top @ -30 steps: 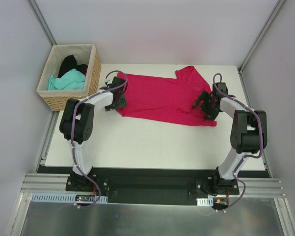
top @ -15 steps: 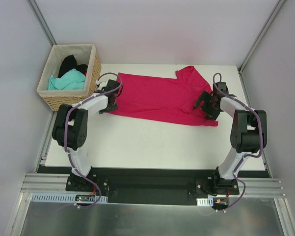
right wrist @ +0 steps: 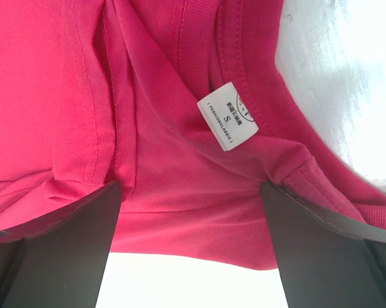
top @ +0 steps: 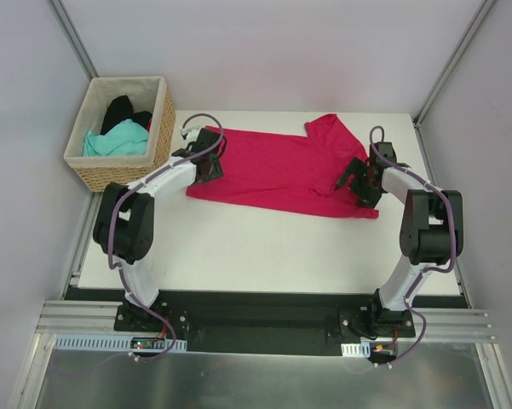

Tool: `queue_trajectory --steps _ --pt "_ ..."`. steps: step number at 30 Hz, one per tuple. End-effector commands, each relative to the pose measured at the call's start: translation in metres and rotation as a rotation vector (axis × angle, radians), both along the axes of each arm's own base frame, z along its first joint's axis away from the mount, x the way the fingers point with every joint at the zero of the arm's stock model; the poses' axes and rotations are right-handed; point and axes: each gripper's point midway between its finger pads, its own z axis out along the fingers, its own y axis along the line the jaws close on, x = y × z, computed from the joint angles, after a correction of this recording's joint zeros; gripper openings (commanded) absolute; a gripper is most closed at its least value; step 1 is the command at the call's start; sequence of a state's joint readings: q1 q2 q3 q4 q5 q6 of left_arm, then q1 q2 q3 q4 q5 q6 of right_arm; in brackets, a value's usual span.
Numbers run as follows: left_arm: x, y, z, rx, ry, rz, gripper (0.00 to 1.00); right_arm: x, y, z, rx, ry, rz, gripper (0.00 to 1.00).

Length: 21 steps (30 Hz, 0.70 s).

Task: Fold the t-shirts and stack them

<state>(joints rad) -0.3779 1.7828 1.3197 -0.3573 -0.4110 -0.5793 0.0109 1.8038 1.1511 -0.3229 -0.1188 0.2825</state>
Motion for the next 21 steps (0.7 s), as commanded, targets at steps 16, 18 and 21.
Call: queue_trajectory --steps 16,18,21 --pt "-0.047 0.020 -0.066 -0.069 0.142 0.093 0.60 -0.002 -0.029 -0.003 -0.053 0.039 -0.003 0.95" --pt "-0.053 0.021 -0.064 -0.084 0.133 0.118 0.60 -0.001 -0.031 -0.003 -0.061 0.037 0.012 0.95" --pt "-0.061 0.018 -0.061 -0.106 0.130 0.122 0.60 0.004 -0.036 0.000 -0.083 0.025 0.046 0.95"
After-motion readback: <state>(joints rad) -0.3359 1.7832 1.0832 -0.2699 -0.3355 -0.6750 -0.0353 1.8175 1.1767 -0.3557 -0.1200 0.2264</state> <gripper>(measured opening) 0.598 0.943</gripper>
